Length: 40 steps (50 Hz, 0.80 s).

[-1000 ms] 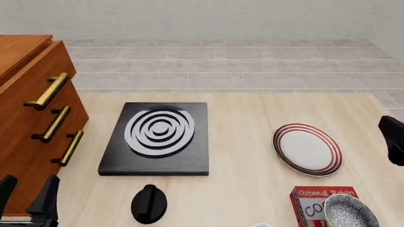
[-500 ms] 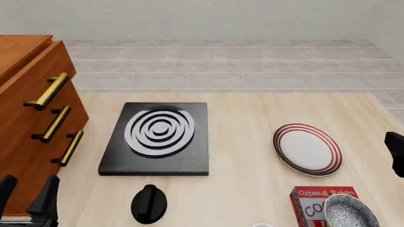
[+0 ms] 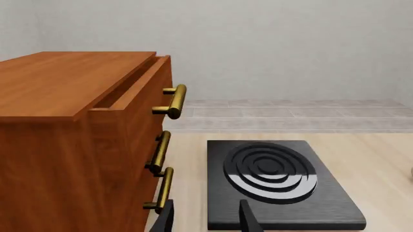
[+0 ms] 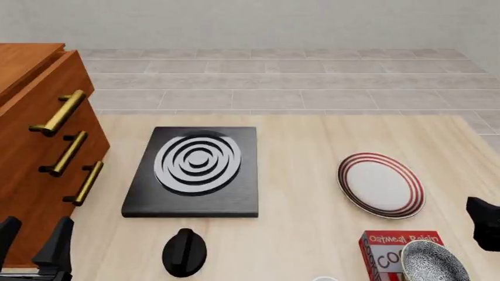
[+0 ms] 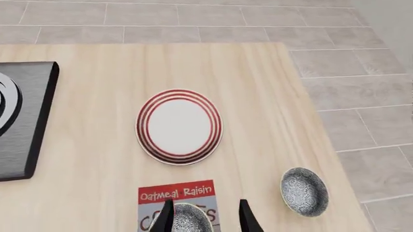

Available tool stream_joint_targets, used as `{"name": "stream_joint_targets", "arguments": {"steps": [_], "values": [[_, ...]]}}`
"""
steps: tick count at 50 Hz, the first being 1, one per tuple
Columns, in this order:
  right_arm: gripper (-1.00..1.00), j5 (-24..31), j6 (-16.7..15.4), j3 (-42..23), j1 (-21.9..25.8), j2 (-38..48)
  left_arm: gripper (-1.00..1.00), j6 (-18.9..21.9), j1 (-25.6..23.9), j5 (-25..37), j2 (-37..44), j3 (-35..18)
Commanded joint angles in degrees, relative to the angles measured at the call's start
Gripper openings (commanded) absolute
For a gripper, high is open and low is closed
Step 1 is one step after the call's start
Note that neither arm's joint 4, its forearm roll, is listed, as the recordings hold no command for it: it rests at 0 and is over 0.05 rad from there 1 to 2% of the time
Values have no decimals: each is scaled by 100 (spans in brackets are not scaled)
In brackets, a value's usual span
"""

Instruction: Pick the akita bowl on the cookies box and place it on the plate.

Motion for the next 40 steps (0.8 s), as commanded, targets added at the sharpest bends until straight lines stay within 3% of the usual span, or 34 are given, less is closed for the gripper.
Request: {"name": "stream_joint_targets", "arguments": {"steps": [1,7,8,24,40], "values": [[100,349,-95,97,-102,-232,100,0,0,0,0,0],[100,418,-26,192,-210,-325,100,0,0,0,0,0],[100,451,109,193,-179,-322,100,0,0,0,0,0],[100,478,162,666,-259,-440,100,0,0,0,0,0],[100,141,363,1045,-414,-304,100,0,0,0,0,0]]}}
